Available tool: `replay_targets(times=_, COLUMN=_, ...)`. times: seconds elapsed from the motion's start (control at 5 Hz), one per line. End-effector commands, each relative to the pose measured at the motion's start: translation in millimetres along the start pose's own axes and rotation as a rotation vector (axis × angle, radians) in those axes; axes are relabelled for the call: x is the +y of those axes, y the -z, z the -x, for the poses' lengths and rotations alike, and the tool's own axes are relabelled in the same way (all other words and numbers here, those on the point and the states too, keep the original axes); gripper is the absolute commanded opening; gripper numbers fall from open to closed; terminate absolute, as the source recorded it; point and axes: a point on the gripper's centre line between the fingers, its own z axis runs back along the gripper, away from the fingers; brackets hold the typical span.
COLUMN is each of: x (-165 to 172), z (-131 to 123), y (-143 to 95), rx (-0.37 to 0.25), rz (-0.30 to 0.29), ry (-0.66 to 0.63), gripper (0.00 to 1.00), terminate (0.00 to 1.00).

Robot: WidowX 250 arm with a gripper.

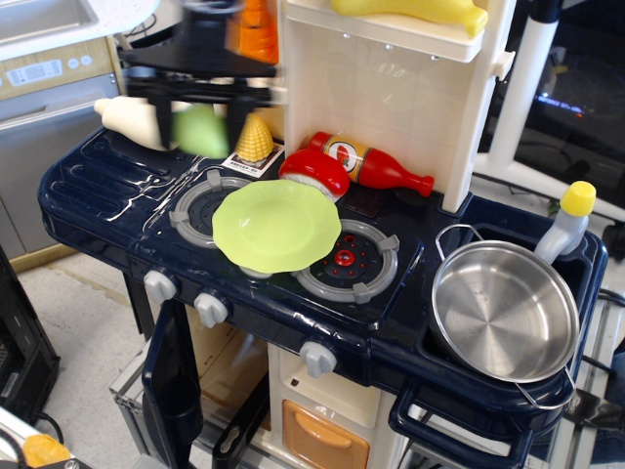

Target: Put pear on plate

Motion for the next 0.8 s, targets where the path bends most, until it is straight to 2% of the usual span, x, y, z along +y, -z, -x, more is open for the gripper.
replay_targets(times=0.0, x=-42.9, z=34.1, y=7.2, rx=-0.097, rz=0.135, ry=-0.106, gripper=0.0, terminate=0.0)
replay_targets(times=0.2, x=-45.4, z=33.0, y=18.9, rx=-0.152, rz=0.179, ry=-0.054, gripper=1.0, terminate=0.0)
replay_targets(times=0.6, x=-45.4, z=33.0, y=18.9, rx=-0.152, rz=0.179, ry=-0.054, gripper=1.0, terminate=0.0)
